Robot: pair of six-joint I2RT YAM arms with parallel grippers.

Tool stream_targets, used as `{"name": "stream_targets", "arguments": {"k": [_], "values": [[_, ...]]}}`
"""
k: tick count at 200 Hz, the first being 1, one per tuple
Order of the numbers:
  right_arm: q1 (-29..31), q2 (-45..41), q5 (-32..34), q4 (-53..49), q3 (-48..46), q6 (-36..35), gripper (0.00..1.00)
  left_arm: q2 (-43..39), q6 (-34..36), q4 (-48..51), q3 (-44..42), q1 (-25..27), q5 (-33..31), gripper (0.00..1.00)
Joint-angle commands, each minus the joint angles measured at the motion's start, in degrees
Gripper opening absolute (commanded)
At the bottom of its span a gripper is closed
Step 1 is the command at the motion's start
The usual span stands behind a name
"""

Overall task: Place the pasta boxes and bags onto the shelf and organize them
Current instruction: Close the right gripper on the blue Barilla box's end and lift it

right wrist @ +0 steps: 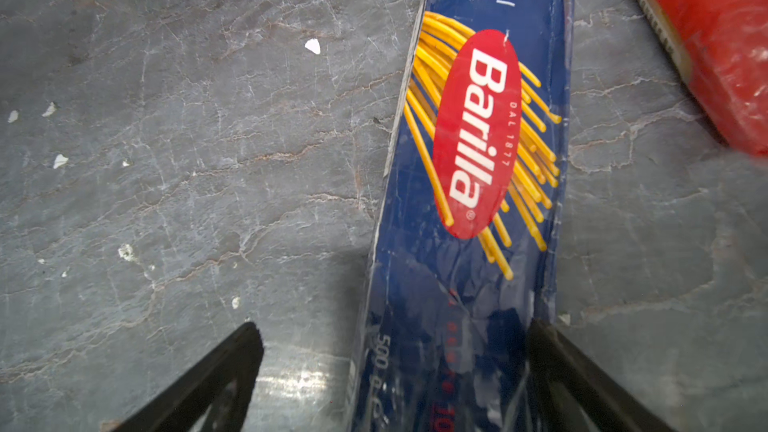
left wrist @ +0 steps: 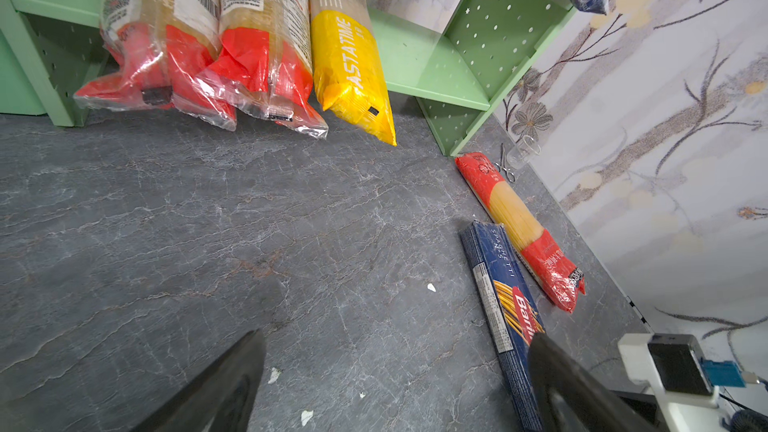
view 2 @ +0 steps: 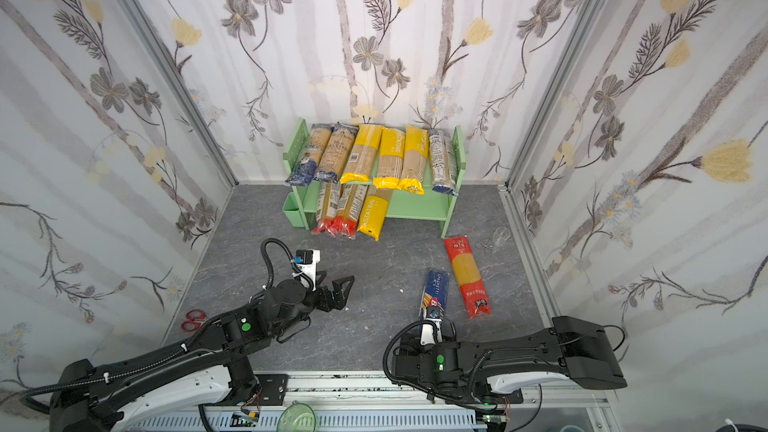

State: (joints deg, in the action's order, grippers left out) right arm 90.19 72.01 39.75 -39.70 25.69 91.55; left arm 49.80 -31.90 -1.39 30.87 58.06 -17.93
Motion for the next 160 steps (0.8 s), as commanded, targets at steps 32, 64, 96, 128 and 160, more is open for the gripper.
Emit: {"name": "stream_targets", "arguments": {"k": [32, 64, 96, 128, 160], "values": [[4.43, 3.14, -0.31, -7.6, 4.04, 10.09, 1.0, -1.55, 0.07, 1.39, 0.98, 0.13, -2.71, 1.0], [7.72, 3.63, 0.37, -11.44, 5.52, 14.13, 1.0, -1.66, 0.27, 2.07, 1.3, 0.12, -3.18, 1.0], [9.87, 5.03, 0.07, -12.75, 5.8, 17.63, 1.0, -2.13, 0.38, 2.53, 1.7, 0.12, -3.84, 1.0], [11.72, 4.51, -0.61, -13.28, 4.69, 20.83, 1.0, -2.79, 0.26, 3.38, 2.05, 0.12, -3.93, 1.0], [11.86, 1.83, -1.05, -9.05, 0.44, 20.56, 1.0, -2.44, 0.3, 4.08, 2.68, 0.14, -4.38, 1.0]]}}
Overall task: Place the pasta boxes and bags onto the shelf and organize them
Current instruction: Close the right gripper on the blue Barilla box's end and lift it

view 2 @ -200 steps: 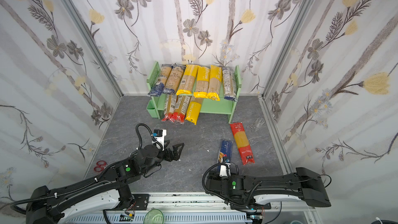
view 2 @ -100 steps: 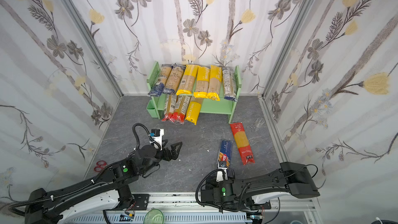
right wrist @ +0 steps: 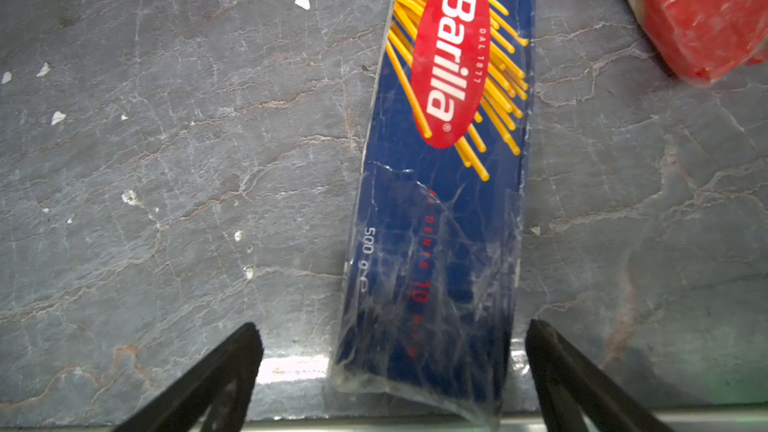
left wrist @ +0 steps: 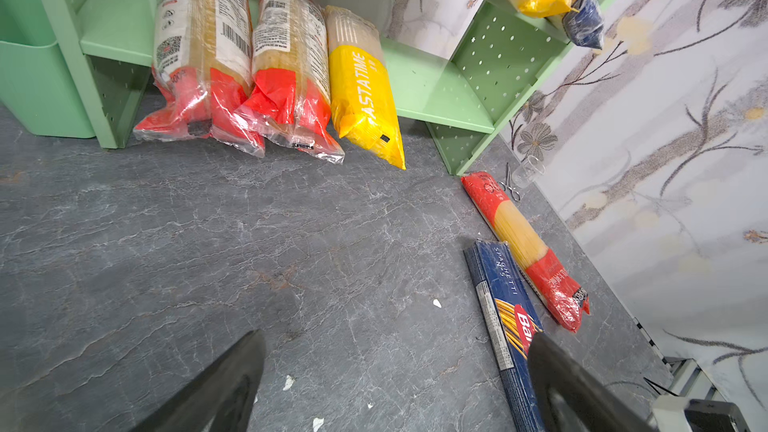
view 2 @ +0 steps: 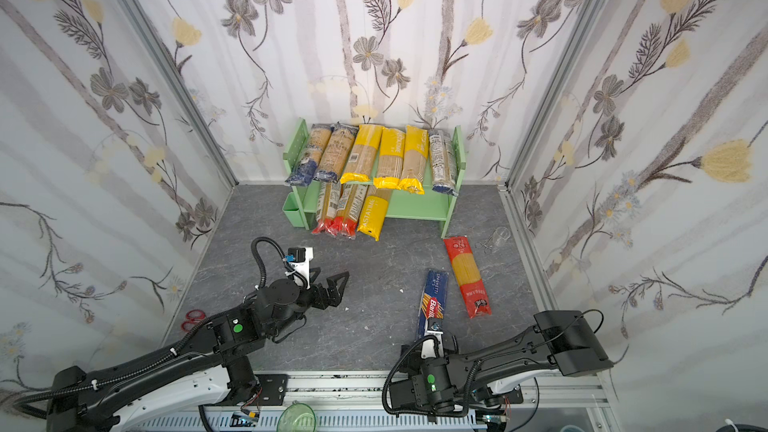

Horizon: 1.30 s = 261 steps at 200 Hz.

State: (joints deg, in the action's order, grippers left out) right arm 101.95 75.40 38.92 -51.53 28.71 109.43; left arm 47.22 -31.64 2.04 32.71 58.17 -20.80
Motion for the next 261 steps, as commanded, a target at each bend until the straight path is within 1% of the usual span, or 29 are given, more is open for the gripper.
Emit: {"name": "stream_targets", "arguments": {"k": [1, 20, 49, 83, 92, 102, 116, 124, 141, 173, 198, 232, 261], "values": [[0.09, -1.65, -0.19, 3.02, -2.72, 2.61, 1.0, 0.1, 0.02, 0.62, 0.85, 0.02, -1.57, 1.0], [0.14, -1.98, -0.41, 6.78, -5.74, 2.25, 1.0, 0.74, -0.18, 0.68, 0.98, 0.01, -1.81, 1.0], [-0.07, 1.1, 0.95, 8.01, -6.05, 2.16, 1.0, 1.82, 0.1, 0.76, 1.59, 0.01, -2.04, 1.0], [-1.92, 4.33, 0.87, 15.81, -8.24, -1.44, 1.0, 2.57, 0.27, 0.9, 2.26, 0.02, -2.58, 1.0], [-2.57, 4.81, 0.64, 17.8, -8.93, -2.32, 0.98, 2.74, 0.4, 0.87, 2.39, -0.03, -2.8, 1.0], [-3.25, 5.39, 0.63, 18.79, -9.17, -3.18, 0.92, 3.02, 0.51, 0.99, 2.66, 0.01, -3.06, 1.0], [-4.33, 5.98, 0.89, 19.37, -8.87, -5.02, 0.75, 3.35, 0.92, 1.18, 3.06, 0.06, -3.38, 1.0], [-4.8, 6.02, 1.11, 19.45, -8.62, -5.94, 0.67, 3.56, 1.13, 1.23, 3.37, 0.01, -3.61, 1.0], [-5.76, 4.94, 1.92, 20.21, -8.45, -8.71, 0.55, 3.74, 1.53, 1.51, 3.87, -0.03, -4.4, 1.0], [-9.07, -0.7, 3.55, 20.85, -8.72, -14.85, 0.4, 3.88, 2.33, 2.15, 4.7, -0.16, -5.83, 1.0], [-12.3, -9.26, 4.74, 22.58, -10.31, -21.14, 0.36, 4.0, 2.72, 2.45, 4.9, -0.55, -6.44, 1.0], [-18.1, -21.77, 4.48, 24.19, -12.17, -31.37, 0.31, 3.95, 2.72, 2.69, 4.57, -0.94, -7.22, 1.0], [-22.96, -28.3, 3.37, 24.32, -11.56, -39.55, 0.28, 3.66, 2.84, 2.71, 4.23, -1.62, -8.17, 1.0]]}}
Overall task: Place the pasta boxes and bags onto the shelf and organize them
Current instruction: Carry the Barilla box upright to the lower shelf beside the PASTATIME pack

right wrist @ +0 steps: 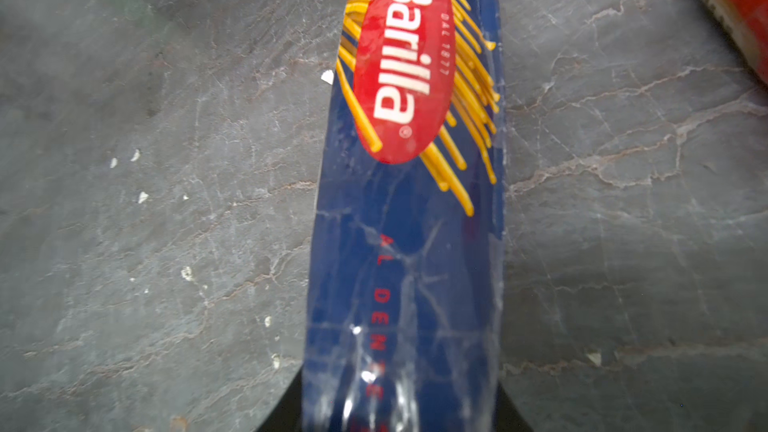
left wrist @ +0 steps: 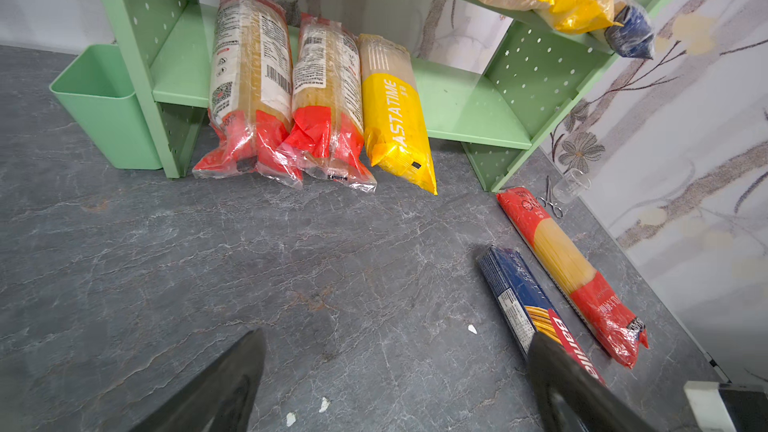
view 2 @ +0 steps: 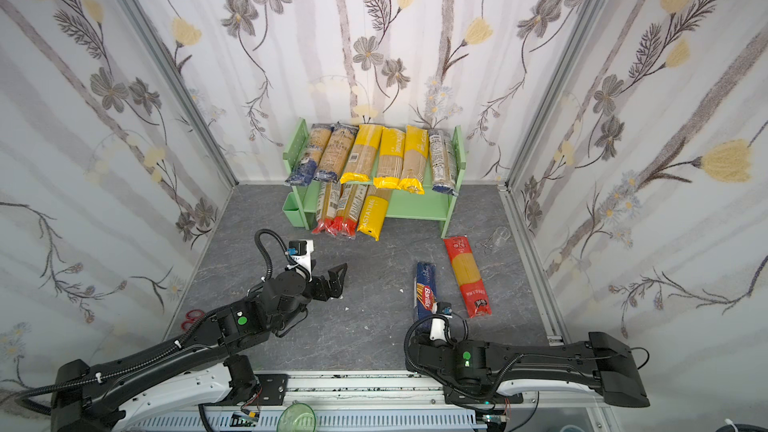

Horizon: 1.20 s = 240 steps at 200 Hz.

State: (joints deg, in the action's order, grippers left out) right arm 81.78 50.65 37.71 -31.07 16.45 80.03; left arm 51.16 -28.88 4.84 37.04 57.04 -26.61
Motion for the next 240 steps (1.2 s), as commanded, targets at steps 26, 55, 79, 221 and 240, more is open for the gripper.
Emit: {"name": "stream_targets", "arguments": {"k": [26, 55, 79, 221, 240], "values": [[-6.08, -4.12, 3.77, 3.83, 3.2, -16.02, 0.27, -0.27, 0.19, -0.1, -0.23, -1.61, -2.26, 1.0], [-8.89, -1.35, 4.12, 3.89, 7.87, -21.38, 0.26, -0.09, 0.7, -0.09, 0.2, -3.0, -1.7, 1.0], [-12.12, -0.29, 3.73, 4.12, 11.49, -26.34, 0.26, -0.05, 0.95, -0.09, 0.57, -3.7, -1.43, 1.0], [-36.61, 15.45, -10.55, 21.66, 25.2, -51.82, 0.22, -0.07, 2.24, -0.27, 1.03, -7.05, -1.56, 1.0], [-39.04, 19.44, -11.49, 24.5, 27.19, -53.05, 0.23, -0.49, 1.99, -0.36, 0.57, -7.24, -1.63, 1.0]]}}
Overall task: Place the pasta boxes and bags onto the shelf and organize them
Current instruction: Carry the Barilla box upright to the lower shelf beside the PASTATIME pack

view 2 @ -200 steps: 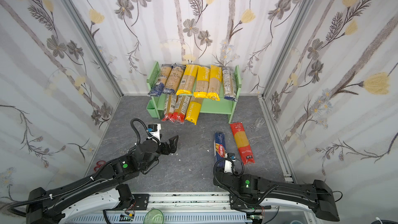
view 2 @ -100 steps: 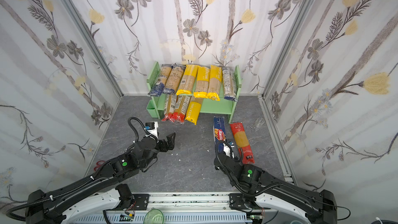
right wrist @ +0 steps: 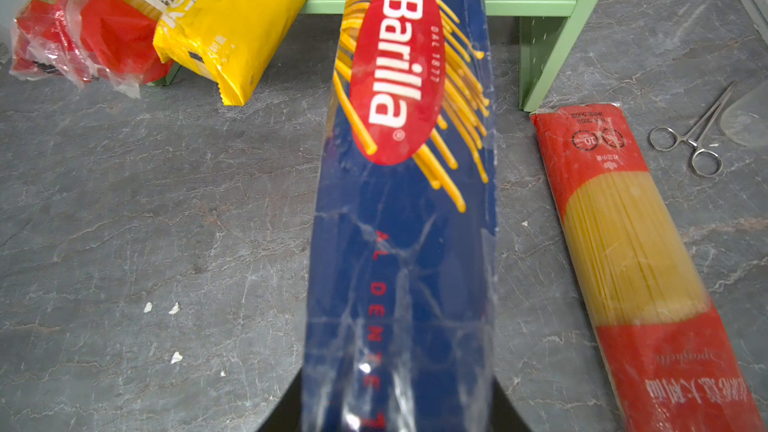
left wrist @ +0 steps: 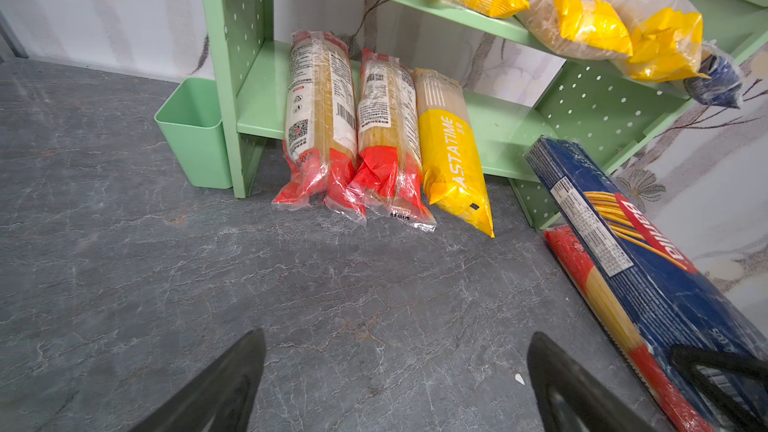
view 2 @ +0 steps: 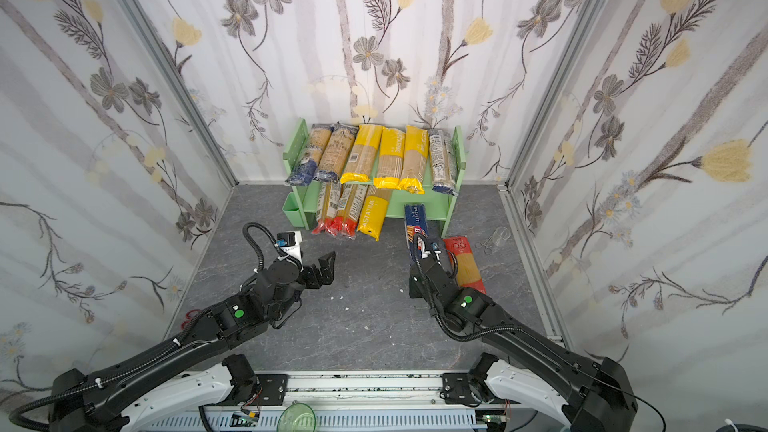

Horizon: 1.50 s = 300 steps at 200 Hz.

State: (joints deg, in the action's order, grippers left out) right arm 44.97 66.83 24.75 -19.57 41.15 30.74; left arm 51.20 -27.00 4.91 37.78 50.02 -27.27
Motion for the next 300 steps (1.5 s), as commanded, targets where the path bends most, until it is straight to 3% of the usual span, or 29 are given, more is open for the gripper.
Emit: {"name": "stream_targets", "arguments": {"k": [1, 59, 149, 248, 284, 300], "values": [[-2.33, 3.46, 1.5, 13.21, 3.0, -3.81, 0.23, -0.55, 0.11, -0.42, -0.17, -0.21, -1.0, 1.0], [-7.79, 16.68, -2.17, 19.68, 11.32, -6.33, 0.23, -1.39, -0.18, -0.41, -0.67, -0.52, -1.72, 1.0], [-10.71, 34.54, -4.23, 24.93, 21.7, -5.4, 0.24, -2.06, -0.49, -0.34, -1.29, -1.15, -2.62, 1.0], [-11.77, 40.3, -4.78, 23.64, 28.08, -4.92, 0.34, -2.88, -0.1, -0.34, -1.22, -1.85, -2.6, 1.0], [-11.77, 41.52, -6.36, 22.4, 29.86, -5.18, 0.42, -4.35, -0.36, -0.34, -1.77, -1.9, -2.7, 1.0], [-11.75, 41.63, -6.99, 22.04, 30.13, -5.21, 0.6, -4.92, -0.4, -0.23, -1.86, -1.95, -2.55, 1.0]]}}
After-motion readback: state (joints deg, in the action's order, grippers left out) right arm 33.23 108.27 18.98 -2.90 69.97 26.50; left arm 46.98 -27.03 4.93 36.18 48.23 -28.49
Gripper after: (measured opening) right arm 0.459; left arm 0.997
